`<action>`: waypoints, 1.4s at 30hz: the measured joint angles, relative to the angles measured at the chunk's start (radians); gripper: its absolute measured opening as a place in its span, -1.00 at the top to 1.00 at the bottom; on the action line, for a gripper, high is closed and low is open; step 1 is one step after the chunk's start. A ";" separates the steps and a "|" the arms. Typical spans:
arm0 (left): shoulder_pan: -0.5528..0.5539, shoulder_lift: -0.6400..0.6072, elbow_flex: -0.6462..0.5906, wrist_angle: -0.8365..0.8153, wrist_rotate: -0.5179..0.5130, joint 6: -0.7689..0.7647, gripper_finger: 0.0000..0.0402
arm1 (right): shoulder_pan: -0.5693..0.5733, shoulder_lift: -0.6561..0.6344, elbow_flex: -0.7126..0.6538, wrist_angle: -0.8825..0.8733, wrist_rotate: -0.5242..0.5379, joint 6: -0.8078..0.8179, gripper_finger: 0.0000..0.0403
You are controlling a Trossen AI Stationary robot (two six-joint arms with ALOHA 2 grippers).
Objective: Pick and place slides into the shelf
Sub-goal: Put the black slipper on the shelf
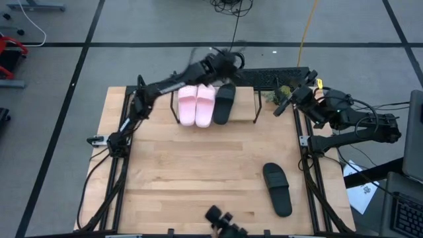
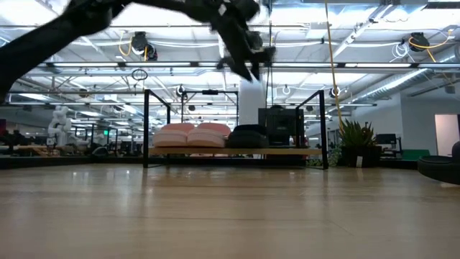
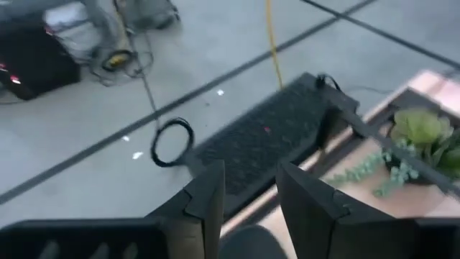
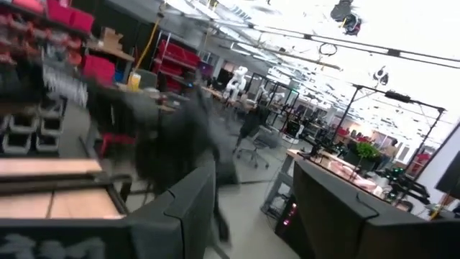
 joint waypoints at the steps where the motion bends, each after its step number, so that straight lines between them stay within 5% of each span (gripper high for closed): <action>1: 0.004 -0.036 0.004 -0.042 -0.011 0.000 0.36 | -0.001 0.000 0.000 -0.021 0.000 0.000 0.10; 9: -0.053 -0.344 0.009 -0.412 -0.107 -0.001 0.36 | 0.072 -0.002 0.000 -0.386 -0.062 0.068 0.10; 16: -0.208 -0.537 0.008 -0.707 -0.146 -0.092 0.36 | 0.210 0.018 0.000 -0.512 -0.510 0.478 0.10; 22: -0.361 -0.594 0.006 -0.948 -0.260 -0.231 0.36 | 0.325 0.117 0.001 -0.585 -0.644 0.779 0.10; 33: -0.531 -0.601 -0.017 -0.940 -0.348 -0.256 0.36 | 0.555 0.414 0.000 -1.066 -0.934 1.096 0.10; 42: -0.549 -0.602 -0.017 -0.940 -0.381 -0.269 0.36 | 0.694 0.481 0.000 -0.991 -0.976 1.315 0.10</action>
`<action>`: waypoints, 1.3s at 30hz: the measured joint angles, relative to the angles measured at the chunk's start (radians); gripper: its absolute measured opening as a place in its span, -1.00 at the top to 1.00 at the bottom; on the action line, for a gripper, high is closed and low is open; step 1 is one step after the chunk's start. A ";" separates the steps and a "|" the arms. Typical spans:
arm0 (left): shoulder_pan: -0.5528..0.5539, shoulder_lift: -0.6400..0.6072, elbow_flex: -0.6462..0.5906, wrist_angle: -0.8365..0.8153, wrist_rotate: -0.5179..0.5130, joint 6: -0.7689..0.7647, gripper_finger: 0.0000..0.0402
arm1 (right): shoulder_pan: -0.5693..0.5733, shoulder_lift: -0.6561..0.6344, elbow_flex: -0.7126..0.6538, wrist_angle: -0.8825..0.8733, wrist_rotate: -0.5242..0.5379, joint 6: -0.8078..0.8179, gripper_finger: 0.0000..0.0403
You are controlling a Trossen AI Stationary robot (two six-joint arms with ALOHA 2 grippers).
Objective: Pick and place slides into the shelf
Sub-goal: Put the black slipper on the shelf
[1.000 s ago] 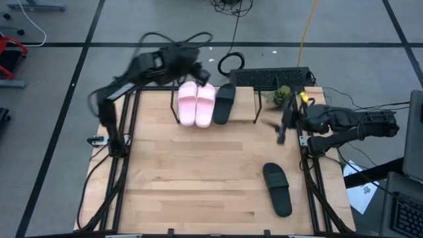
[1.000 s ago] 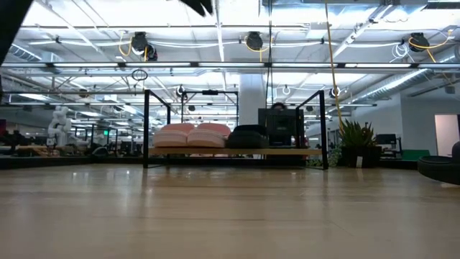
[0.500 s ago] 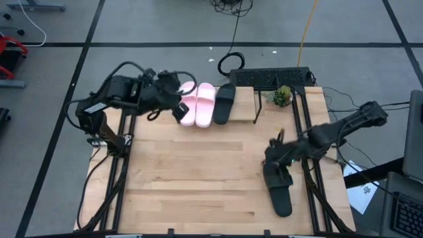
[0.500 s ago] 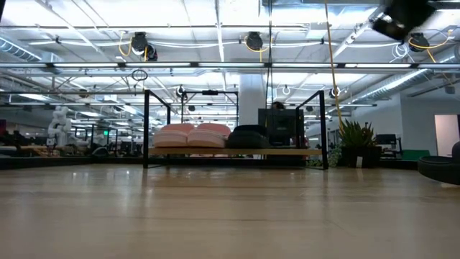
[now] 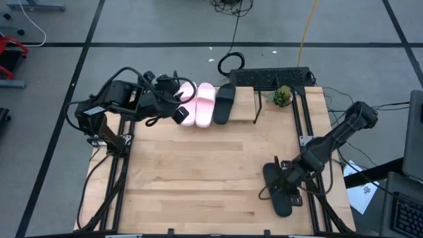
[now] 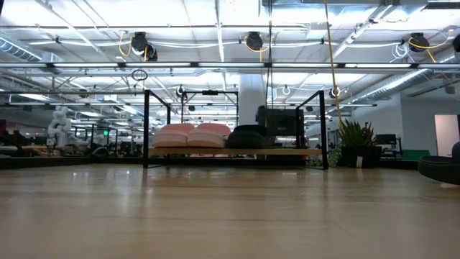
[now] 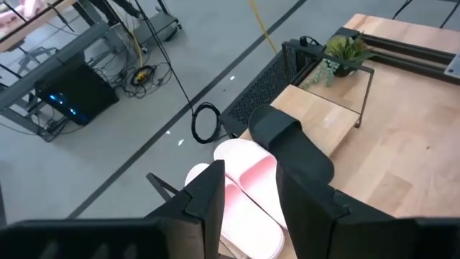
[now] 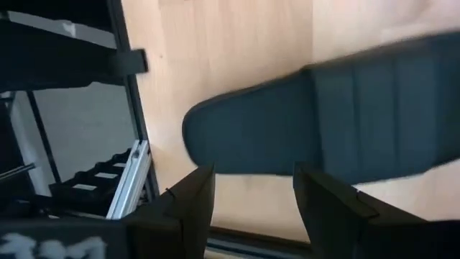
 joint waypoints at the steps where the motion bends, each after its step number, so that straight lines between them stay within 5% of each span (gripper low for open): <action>1: 0.000 0.000 0.000 0.000 0.000 -0.002 0.36 | 0.013 0.005 0.000 -0.001 0.001 0.021 0.10; 12: 0.000 0.000 0.000 0.000 -0.003 -0.002 0.36 | 0.067 0.075 -0.013 -0.029 0.136 0.107 0.10; 23: 0.000 0.000 0.001 0.000 -0.002 -0.002 0.36 | 0.067 0.093 -0.157 0.044 0.129 0.188 0.10; 39: 0.000 0.000 0.001 0.000 -0.002 0.025 0.36 | 0.066 0.063 -0.164 0.099 0.079 0.347 0.10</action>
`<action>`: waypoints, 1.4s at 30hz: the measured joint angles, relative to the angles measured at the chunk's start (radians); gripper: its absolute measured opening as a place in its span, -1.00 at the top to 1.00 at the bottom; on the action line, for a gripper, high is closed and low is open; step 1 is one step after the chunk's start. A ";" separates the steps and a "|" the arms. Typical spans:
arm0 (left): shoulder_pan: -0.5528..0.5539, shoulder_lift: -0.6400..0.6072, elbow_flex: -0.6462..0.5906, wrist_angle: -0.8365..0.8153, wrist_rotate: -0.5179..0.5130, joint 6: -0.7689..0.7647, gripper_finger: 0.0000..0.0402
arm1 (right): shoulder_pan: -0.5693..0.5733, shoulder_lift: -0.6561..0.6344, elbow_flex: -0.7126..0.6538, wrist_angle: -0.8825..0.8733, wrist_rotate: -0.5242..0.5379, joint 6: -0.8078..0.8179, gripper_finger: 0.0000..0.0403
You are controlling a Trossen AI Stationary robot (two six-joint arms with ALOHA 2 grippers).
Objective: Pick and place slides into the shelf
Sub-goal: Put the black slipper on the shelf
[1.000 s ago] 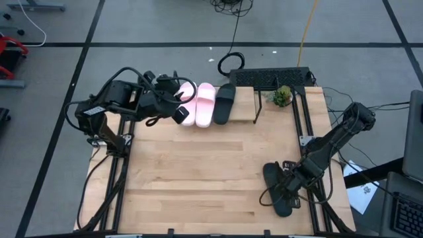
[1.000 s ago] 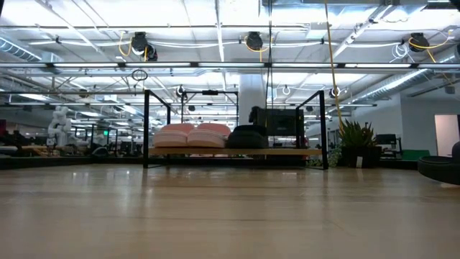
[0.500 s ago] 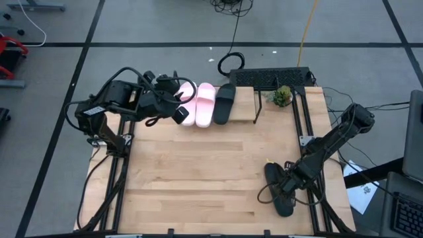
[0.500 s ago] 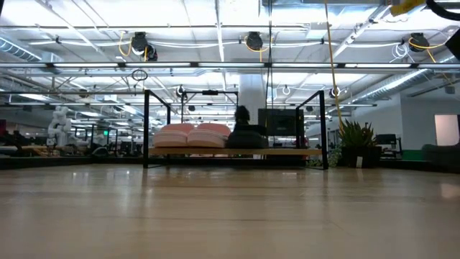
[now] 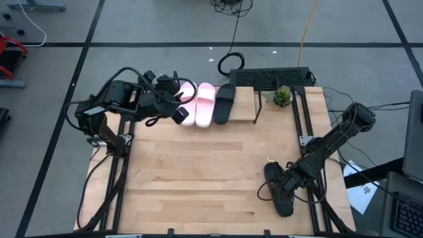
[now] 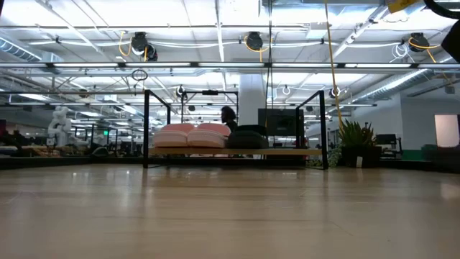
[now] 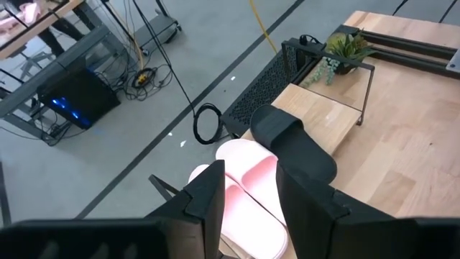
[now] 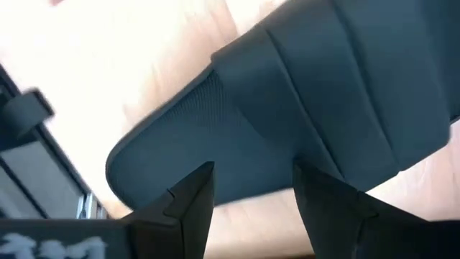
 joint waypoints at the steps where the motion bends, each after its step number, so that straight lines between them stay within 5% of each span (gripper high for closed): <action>1: 0.000 0.000 0.000 0.000 0.000 0.003 0.36 | 0.000 -0.001 0.000 0.006 -0.021 0.000 0.10; 8: 0.000 0.000 0.000 0.000 0.000 0.005 0.36 | 0.001 -0.040 0.001 0.039 -0.100 0.024 0.10; 16: 0.000 0.000 0.000 0.000 0.000 0.005 0.36 | -0.008 -0.199 0.049 -0.012 0.171 0.073 0.10; 20: 0.000 0.000 0.000 0.000 0.000 0.015 0.36 | -0.041 -0.260 0.050 -0.116 0.217 0.045 0.10; 26: 0.000 0.000 0.000 0.000 0.000 0.006 0.36 | -0.128 -0.262 0.050 -0.244 0.214 -0.152 0.10; 42: 0.000 0.000 0.000 0.000 0.001 -0.035 0.36 | -0.277 -0.261 0.050 -0.135 0.214 -0.676 0.10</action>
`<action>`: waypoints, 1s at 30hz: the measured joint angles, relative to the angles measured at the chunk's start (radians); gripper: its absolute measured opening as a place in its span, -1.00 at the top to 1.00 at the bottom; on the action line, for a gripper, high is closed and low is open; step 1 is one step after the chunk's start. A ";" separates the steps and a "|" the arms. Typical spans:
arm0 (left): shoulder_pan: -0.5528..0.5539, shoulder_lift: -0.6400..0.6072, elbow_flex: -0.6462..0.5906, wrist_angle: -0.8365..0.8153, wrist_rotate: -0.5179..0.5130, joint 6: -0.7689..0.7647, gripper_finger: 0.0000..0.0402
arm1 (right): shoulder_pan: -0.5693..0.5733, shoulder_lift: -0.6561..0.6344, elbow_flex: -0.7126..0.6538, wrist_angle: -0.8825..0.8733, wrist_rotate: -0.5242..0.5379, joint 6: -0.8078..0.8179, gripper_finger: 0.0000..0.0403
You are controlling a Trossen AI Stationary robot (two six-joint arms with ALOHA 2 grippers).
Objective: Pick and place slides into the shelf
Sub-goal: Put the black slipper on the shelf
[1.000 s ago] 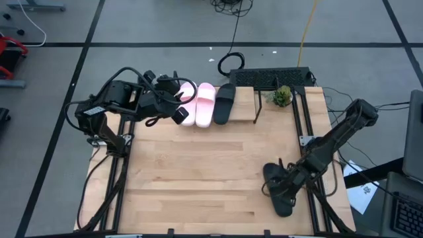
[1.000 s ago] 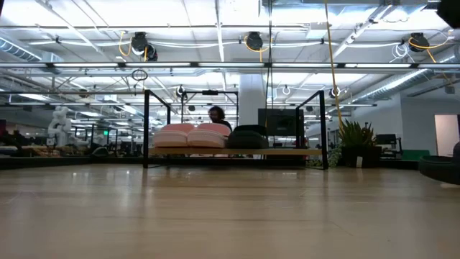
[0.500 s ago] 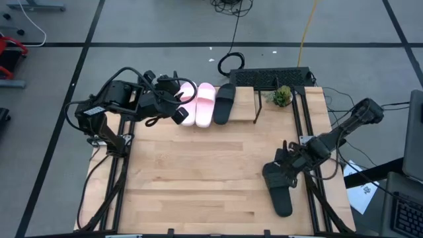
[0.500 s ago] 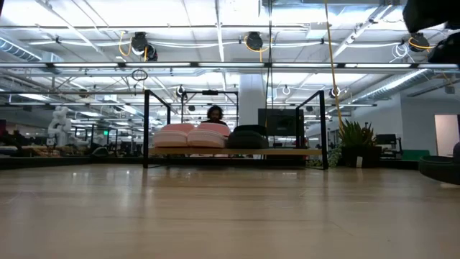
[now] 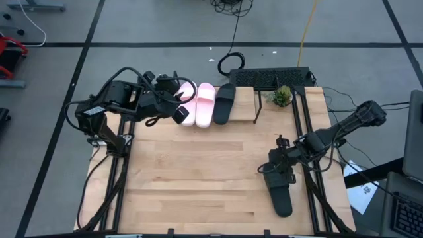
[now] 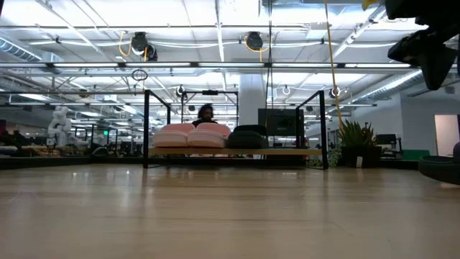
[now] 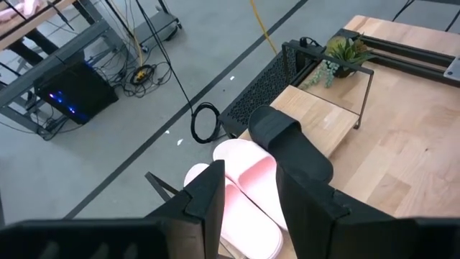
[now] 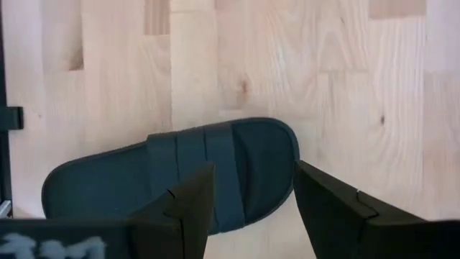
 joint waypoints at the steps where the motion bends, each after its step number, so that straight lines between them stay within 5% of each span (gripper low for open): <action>1: 0.000 0.000 0.000 0.000 0.000 0.000 0.36 | 0.000 0.000 0.000 0.004 0.000 -0.008 0.10; 12: 0.000 0.000 0.000 0.000 0.000 -0.011 0.36 | 0.010 0.020 -0.007 0.007 -0.160 -0.016 0.10; 20: 0.000 0.000 0.000 0.000 0.000 -0.011 0.36 | -0.016 0.044 -0.131 0.052 -0.243 -0.057 0.10; 30: 0.001 0.000 0.000 0.000 0.000 -0.014 0.36 | -0.073 0.044 -0.196 0.142 -0.240 -0.161 0.10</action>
